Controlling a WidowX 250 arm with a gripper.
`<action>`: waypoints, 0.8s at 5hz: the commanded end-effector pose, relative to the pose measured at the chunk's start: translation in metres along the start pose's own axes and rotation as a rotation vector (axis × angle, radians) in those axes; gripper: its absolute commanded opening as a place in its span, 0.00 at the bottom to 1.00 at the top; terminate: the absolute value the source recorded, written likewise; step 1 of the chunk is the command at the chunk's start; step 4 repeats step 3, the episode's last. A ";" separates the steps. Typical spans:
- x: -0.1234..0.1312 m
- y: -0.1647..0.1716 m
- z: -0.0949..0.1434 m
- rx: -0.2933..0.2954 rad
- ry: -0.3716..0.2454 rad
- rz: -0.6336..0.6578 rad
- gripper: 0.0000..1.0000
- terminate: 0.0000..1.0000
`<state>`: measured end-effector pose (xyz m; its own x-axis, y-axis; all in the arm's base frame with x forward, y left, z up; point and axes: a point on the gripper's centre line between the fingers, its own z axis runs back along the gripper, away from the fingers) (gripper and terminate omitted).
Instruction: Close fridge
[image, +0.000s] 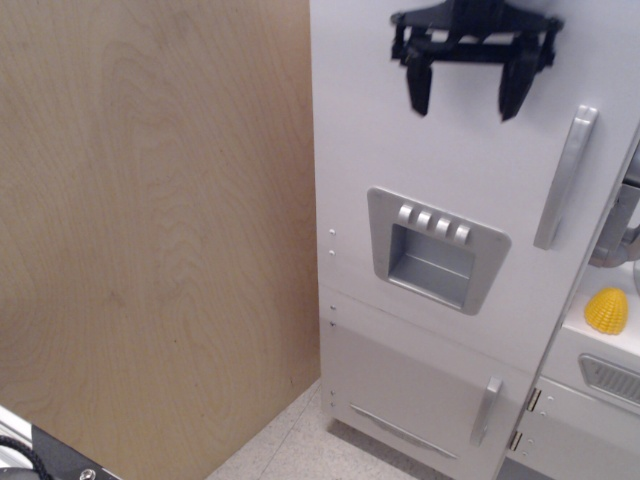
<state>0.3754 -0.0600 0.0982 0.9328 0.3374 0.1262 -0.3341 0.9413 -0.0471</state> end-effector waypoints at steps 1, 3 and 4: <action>-0.061 0.014 0.045 -0.050 -0.015 -0.122 1.00 0.00; -0.061 0.014 0.045 -0.050 -0.015 -0.122 1.00 1.00; -0.061 0.014 0.045 -0.050 -0.015 -0.122 1.00 1.00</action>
